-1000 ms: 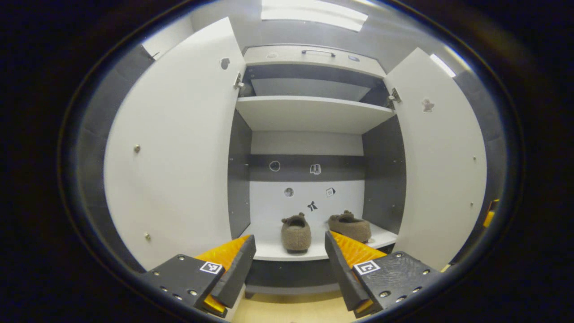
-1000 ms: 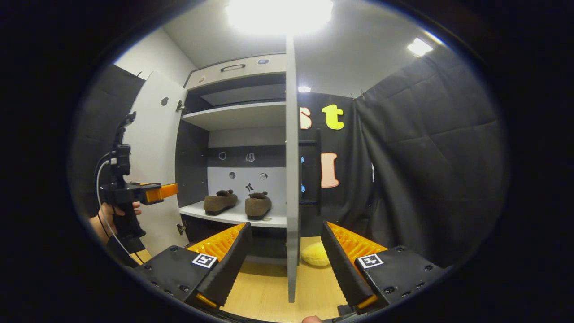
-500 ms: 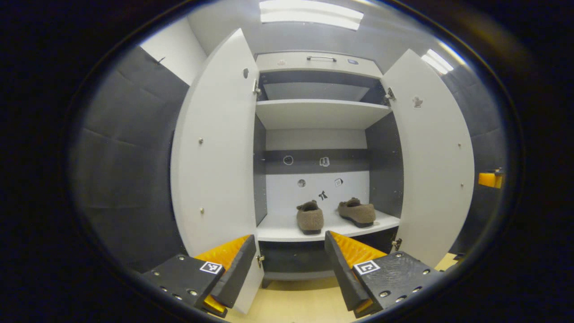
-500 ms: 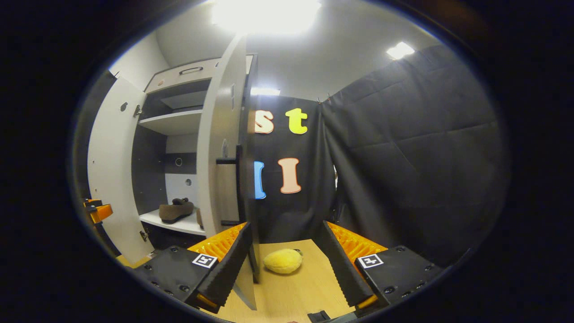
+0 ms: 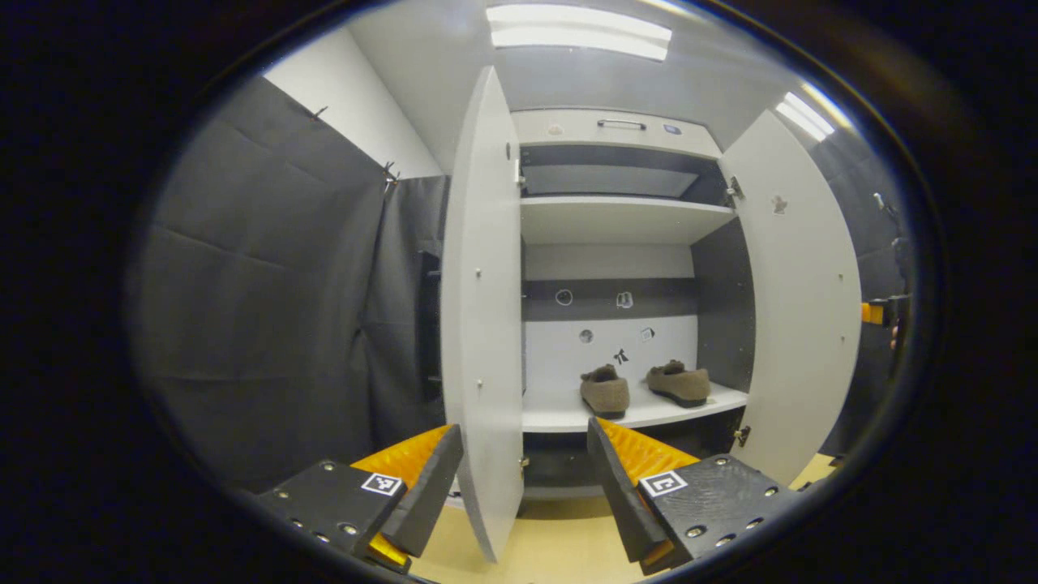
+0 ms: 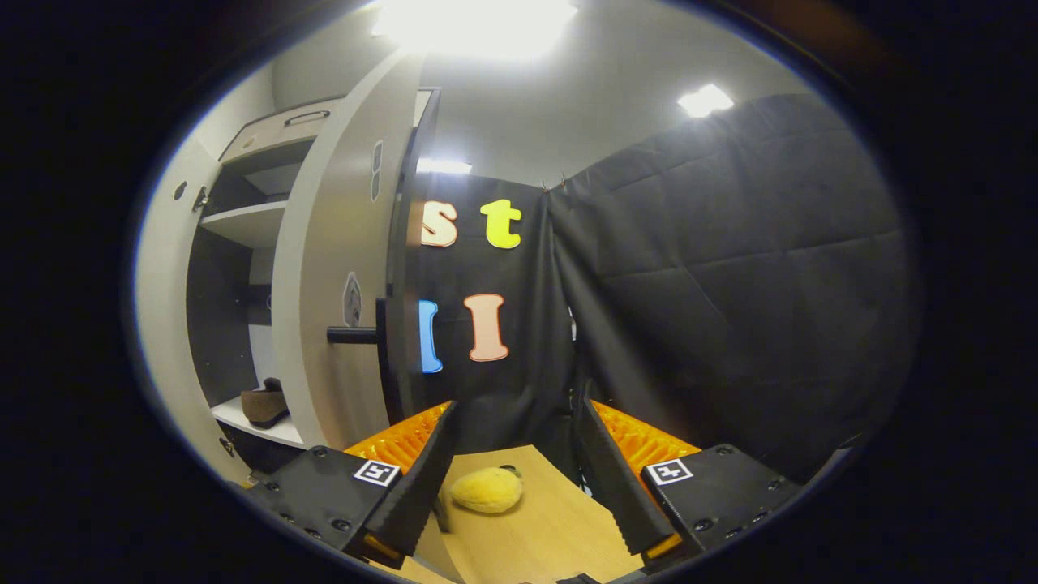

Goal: Grab one shoe with the right hand and put it into the shoe cabinet, grab the other shoe with the left hand and put it into the shoe cabinet; then close the right door with the right hand and the left door with the left hand.

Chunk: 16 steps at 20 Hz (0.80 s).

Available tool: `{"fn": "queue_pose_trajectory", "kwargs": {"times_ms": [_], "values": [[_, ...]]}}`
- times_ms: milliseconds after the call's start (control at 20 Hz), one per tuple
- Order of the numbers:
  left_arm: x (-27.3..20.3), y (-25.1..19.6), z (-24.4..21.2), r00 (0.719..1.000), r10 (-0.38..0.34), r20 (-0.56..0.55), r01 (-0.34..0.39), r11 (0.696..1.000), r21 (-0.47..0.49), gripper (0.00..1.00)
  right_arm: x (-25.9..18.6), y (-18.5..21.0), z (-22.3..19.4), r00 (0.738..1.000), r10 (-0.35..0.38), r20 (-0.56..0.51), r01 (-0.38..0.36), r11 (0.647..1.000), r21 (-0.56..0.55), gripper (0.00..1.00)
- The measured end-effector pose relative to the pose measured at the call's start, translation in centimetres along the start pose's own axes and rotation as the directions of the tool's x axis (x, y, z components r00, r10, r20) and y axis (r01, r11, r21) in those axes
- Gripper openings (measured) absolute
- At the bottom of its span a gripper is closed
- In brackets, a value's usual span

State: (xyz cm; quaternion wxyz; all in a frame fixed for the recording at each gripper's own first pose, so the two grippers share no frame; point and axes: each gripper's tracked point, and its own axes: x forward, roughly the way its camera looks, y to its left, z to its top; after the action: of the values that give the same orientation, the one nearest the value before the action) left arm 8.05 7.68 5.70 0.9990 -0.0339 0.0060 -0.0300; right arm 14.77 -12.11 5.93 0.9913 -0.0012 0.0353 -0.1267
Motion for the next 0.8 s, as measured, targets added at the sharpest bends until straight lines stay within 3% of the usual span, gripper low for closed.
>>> {"fn": "queue_pose_trajectory", "kwargs": {"times_ms": [150, 300, 350, 800], "values": [[-0.2, 2.8, 0.4, 1.0, 0.026, 0.01, -0.026, 1.0, 0.003, 0.92, -0.7, 0.6, 0.4, 1.0, -0.002, 0.014, 0.002, 0.999, -0.036, 0.91], [-0.2, 5.2, 1.1, 0.998, 0.051, 0.027, -0.051, 0.999, 0.001, 0.9, -1.9, 3.1, 0.5, 0.999, 0.018, 0.032, -0.016, 0.999, -0.049, 0.94], [-0.2, 6.0, 1.2, 0.998, 0.058, 0.031, -0.058, 0.998, -0.002, 0.92, -2.2, 4.0, 0.5, 0.999, 0.036, 0.034, -0.035, 0.998, -0.043, 0.91], [-1.5, 10.9, 1.1, 0.993, 0.114, 0.03, -0.113, 0.993, -0.012, 0.89, -3.7, 13.3, 0.5, 0.977, 0.209, 0.05, -0.207, 0.978, -0.03, 0.94]]}}
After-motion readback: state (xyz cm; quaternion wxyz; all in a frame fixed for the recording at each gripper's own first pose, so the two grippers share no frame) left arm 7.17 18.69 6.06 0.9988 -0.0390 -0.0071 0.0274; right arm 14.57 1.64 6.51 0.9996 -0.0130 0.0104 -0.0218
